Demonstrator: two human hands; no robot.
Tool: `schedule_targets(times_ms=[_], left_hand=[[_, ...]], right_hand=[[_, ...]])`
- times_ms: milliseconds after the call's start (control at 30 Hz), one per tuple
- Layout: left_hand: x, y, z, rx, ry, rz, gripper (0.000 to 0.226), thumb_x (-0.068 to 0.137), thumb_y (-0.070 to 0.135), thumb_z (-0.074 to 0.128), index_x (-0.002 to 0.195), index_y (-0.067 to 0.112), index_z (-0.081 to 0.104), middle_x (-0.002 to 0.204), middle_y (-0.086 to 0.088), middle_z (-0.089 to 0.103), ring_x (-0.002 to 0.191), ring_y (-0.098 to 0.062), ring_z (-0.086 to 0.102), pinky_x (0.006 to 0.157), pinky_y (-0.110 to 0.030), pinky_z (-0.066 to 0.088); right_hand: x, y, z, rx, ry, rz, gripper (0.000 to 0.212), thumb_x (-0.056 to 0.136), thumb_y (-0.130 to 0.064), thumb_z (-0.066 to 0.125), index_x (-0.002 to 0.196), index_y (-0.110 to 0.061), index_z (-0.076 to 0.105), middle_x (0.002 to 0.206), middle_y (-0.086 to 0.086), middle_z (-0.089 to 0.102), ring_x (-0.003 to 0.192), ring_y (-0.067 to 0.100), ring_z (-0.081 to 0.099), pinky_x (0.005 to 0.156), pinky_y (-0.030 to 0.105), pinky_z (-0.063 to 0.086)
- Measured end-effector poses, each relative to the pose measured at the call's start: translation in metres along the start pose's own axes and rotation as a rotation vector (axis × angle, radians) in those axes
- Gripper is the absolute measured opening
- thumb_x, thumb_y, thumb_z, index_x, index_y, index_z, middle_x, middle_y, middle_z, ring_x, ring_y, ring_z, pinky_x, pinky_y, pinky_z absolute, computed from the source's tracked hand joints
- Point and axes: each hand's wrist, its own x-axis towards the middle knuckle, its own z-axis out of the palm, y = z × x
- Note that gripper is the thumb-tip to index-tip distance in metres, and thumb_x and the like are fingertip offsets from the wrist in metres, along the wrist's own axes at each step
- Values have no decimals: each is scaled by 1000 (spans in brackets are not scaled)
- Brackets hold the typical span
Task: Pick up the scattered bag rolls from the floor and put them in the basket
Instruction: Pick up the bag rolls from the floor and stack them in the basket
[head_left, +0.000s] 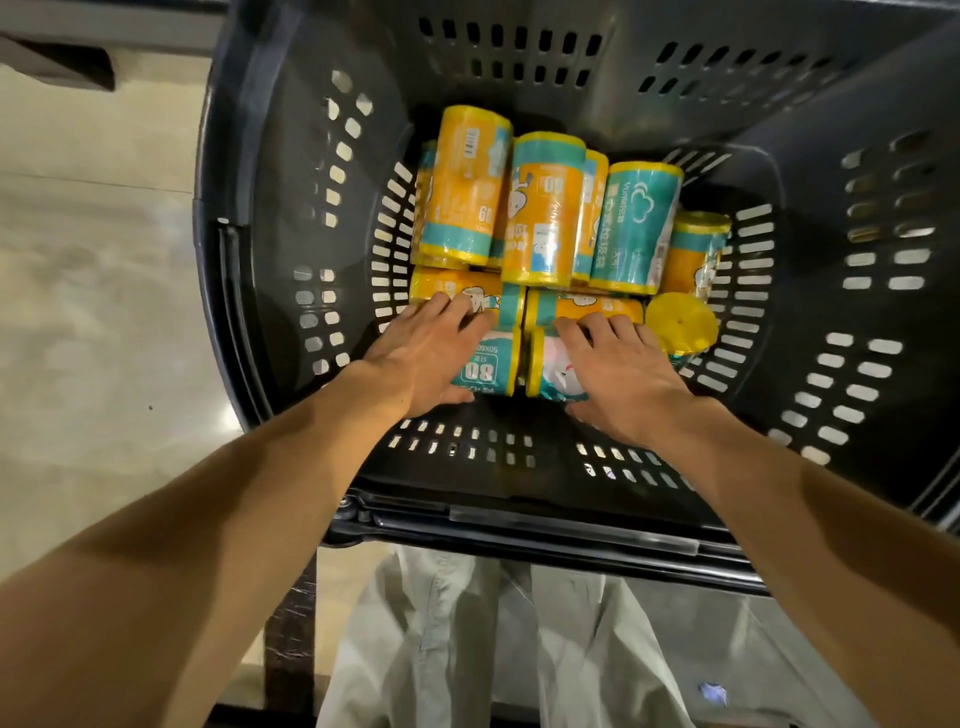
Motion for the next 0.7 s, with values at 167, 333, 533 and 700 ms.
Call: schedule_targets(times_ms=[167, 333, 533, 700], left_hand=[[-2, -2, -1, -21, 35, -14, 90, 80, 58, 70, 150, 22, 26, 142, -5, 39, 130, -25, 38, 108, -42, 38], [-12, -5, -14, -44, 75, -26, 89, 79, 60, 70, 148, 20, 30, 140, -6, 41, 129, -25, 41, 107, -42, 39], [-36, -8, -51, -57, 133, -28, 76, 84, 54, 68, 145, 21, 36, 138, -5, 44, 125, -24, 44, 105, -43, 40], [-78, -2, -105, 30, 161, -38, 54, 93, 44, 56, 140, 22, 42, 133, -4, 51, 120, -23, 46, 102, -41, 37]], right_hand=[[0, -7, 0, 62, -44, -4, 100, 81, -39, 76, 157, -15, 16, 147, 12, 35, 133, 33, 37, 110, 43, 36], [-6, -10, -15, 73, -57, -9, 90, 86, -44, 70, 157, -18, 21, 148, 11, 36, 134, 33, 36, 111, 44, 34], [-25, -13, -54, 140, -38, 63, 69, 94, -41, 60, 154, -23, 30, 149, 9, 39, 138, 32, 35, 111, 45, 34], [-60, -18, -119, 181, 4, 94, 56, 98, -37, 54, 150, -26, 37, 143, 8, 47, 135, 32, 42, 110, 47, 38]])
